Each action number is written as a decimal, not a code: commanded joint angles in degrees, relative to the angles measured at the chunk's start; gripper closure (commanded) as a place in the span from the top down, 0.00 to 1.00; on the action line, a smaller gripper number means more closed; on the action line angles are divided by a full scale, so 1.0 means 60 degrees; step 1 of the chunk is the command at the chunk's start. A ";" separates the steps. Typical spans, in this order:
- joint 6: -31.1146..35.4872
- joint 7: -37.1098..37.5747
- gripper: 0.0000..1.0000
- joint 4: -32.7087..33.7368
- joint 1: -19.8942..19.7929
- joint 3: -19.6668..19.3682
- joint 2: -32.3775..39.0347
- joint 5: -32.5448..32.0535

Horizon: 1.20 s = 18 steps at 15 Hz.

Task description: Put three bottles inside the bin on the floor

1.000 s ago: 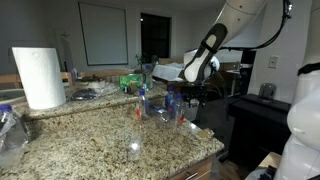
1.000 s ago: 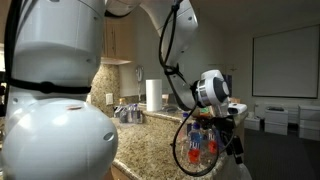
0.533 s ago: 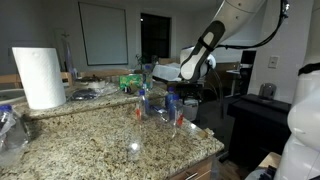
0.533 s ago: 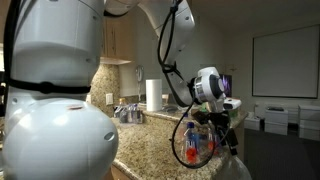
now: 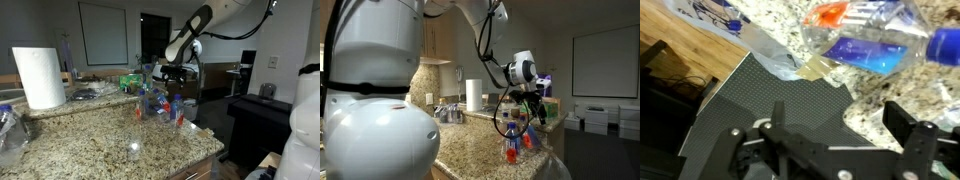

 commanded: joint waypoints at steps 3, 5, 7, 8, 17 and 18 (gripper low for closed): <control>-0.0085 -0.1893 1.00 0.0728 -0.0132 0.0217 -0.0075 0.1886; -0.0168 -0.2439 1.00 0.0805 -0.0149 0.0260 -0.0082 0.2527; -0.0461 -0.3251 1.00 0.0748 -0.0173 0.0395 -0.0150 0.3477; -0.0672 -0.3747 1.00 0.0710 -0.0194 0.0478 -0.0175 0.4087; -0.5490 -0.5523 1.00 0.1162 -0.0182 0.0333 -0.0988 0.4413; -0.5907 -0.5569 1.00 0.1217 -0.0161 0.0337 -0.1146 0.4036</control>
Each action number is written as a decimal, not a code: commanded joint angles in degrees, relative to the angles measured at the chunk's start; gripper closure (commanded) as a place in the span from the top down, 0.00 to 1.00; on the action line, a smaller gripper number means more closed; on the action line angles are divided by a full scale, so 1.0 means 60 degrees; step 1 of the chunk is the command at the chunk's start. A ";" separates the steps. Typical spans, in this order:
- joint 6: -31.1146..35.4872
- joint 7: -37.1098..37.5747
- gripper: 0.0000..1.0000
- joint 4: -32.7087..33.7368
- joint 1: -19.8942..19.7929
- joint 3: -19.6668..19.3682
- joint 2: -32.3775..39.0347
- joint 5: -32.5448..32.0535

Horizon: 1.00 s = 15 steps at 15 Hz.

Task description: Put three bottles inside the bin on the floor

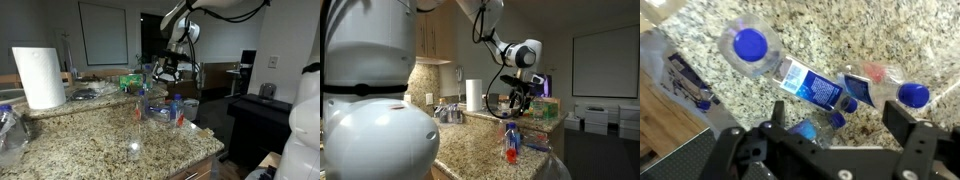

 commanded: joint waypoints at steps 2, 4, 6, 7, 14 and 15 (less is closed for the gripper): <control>-0.1740 -0.0197 1.00 0.0062 -0.0024 0.0027 -0.0809 -0.1480; -0.1854 -0.0384 1.00 -0.0233 -0.0004 0.0095 -0.1000 -0.1511; -0.1761 -0.0469 1.00 -0.0703 0.0006 0.0153 -0.1144 -0.1387; -0.1628 -0.0466 1.00 -0.0940 0.0011 0.0175 -0.1215 -0.1416; -0.0771 -0.0019 1.00 -0.2018 0.0036 0.0420 -0.2002 -0.3585; -0.0747 -0.0023 1.00 -0.2139 0.0038 0.0461 -0.2077 -0.3694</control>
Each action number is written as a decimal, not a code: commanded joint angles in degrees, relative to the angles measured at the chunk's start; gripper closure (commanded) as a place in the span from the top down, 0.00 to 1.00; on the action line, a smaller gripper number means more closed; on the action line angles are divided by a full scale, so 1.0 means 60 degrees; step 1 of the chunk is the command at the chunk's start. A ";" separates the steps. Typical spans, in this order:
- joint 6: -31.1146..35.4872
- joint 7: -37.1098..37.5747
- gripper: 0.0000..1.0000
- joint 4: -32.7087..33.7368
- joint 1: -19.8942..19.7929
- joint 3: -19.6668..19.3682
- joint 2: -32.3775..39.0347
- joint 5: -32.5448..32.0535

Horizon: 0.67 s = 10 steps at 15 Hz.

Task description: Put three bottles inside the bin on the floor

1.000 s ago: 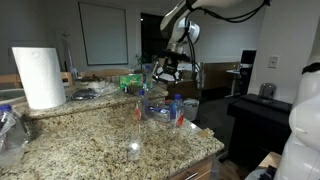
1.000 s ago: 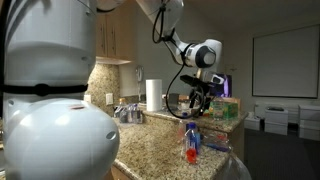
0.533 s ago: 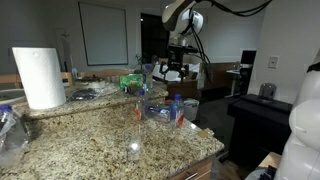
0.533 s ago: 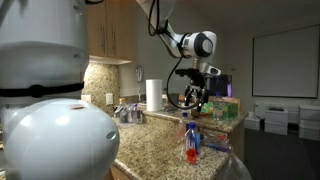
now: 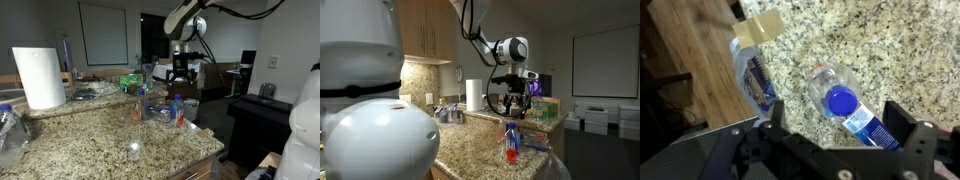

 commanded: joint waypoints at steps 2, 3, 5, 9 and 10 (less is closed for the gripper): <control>0.0405 -0.0007 1.00 -0.0981 0.0026 0.0202 -0.0777 -0.0342; 0.0428 -0.0063 1.00 -0.1144 0.0055 0.0232 -0.0830 -0.0220; 0.0705 0.0011 1.00 -0.1496 0.0086 0.0309 -0.0869 -0.0213; 0.1705 0.0136 1.00 -0.1942 0.0009 0.0365 -0.0765 -0.0372; 0.2044 0.0158 1.00 -0.1986 0.0004 0.0369 -0.0721 -0.0376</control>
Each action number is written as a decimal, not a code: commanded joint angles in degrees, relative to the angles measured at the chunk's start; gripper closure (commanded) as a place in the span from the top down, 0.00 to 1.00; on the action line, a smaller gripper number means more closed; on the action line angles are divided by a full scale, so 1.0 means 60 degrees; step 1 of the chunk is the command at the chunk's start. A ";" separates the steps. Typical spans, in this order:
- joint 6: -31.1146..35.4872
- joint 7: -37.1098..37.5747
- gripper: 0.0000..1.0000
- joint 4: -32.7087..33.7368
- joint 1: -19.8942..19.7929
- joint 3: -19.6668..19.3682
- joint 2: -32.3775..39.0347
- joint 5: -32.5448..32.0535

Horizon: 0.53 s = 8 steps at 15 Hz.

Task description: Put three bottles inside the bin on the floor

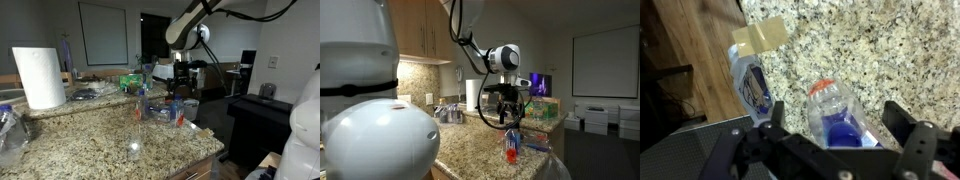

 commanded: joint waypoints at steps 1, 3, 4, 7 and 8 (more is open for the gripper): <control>0.1132 0.0138 1.00 -0.0448 -0.0054 0.0051 -0.0093 -0.0068; 0.1724 0.0095 1.00 -0.0497 -0.0018 0.0067 0.0020 0.0054; 0.1983 0.0060 1.00 -0.0492 0.0005 0.0076 0.0101 0.0130; 0.2444 0.0022 0.98 -0.0402 0.0042 0.0104 0.0368 0.0231; 0.2440 -0.0007 0.79 -0.0370 0.0050 0.0106 0.0455 0.0293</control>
